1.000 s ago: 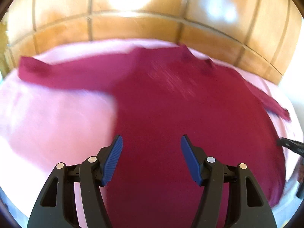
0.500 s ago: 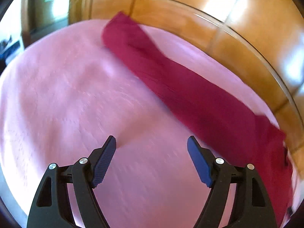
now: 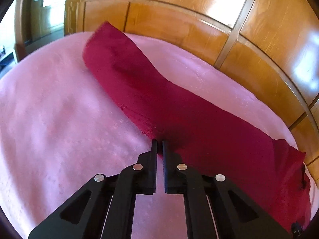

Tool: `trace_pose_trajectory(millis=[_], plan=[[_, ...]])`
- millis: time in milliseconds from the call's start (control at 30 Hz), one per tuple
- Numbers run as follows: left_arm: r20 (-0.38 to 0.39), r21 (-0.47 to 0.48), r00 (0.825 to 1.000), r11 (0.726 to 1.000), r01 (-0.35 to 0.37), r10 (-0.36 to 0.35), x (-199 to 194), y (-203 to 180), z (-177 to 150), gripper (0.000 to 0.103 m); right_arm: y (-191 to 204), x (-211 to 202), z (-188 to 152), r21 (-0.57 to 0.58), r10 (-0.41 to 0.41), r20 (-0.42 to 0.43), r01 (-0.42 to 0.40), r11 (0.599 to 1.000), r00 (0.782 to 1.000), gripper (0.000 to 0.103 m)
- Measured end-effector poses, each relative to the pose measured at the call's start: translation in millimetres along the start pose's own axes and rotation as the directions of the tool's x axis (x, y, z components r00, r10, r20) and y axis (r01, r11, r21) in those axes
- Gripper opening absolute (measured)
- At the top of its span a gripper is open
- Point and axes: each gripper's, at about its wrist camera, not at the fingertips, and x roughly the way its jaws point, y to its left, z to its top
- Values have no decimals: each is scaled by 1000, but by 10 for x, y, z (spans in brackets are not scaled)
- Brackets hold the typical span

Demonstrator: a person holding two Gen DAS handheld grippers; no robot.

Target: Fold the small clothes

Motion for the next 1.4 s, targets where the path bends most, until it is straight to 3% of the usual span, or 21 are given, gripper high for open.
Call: trace_pose_trajectory(millis=[100,167,233,367,467,533,567,600,667,767,900,967,1067,1167,1267,1400], plan=[[34,-54,999,998,-13,15,-222,126,-113,2,4,-16,6,-2,1,2,-1,1000,1000,83],[17,-100,999,994,-32,34,-245,245,-237,1,25,-11,9,-7,-4,2,4,1000,1000,84],[-22,-100,998,993,-55,53,-148,288,-311,0,33,-12,7,-9,-9,3,9,1000,1000,84],[-18,-110,997,991,-73,71,-243,308,-277,0,28,-24,3,-4,-5,8,5,1000,1000,84],[41,-70,996,995,-73,76,-491,256,-236,0,12,-31,-7,2,7,12,-7,1000,1000,85],[101,26,993,998,-59,56,-676,53,-192,0,5,-35,-15,6,15,14,-15,1000,1000,86],[111,88,994,996,-27,17,-727,-96,-170,9,13,-43,-17,9,17,15,-17,1000,1000,87],[110,134,994,991,4,-19,-730,-226,-139,37,18,-49,-18,12,21,17,-21,1000,1000,87],[124,201,988,978,61,-87,-766,-484,-131,64,12,-57,-22,17,29,19,-30,999,999,88],[84,312,982,940,135,-169,-646,-1014,-115,65,-1,-73,-32,26,44,25,-45,999,999,88],[-27,462,969,857,230,-246,-321,-1822,-236,65,-16,-83,-39,37,65,30,-66,997,997,90],[-61,546,966,802,243,-252,-174,-2212,-328,65,-35,-91,-40,45,79,34,-80,996,996,90],[-108,604,976,767,217,-191,114,-2573,-480,65,-46,-97,-38,51,88,37,-90,995,995,90],[-126,605,991,788,115,-47,619,-2685,-557,69,-45,-96,-41,53,90,38,-92,994,995,91],[-135,509,986,847,153,-96,601,-2521,-431,72,-51,-93,-45,59,99,39,-101,993,994,91],[-59,452,989,879,150,-139,228,-2126,-303,69,-59,-94,-41,66,113,43,-115,991,993,93]])
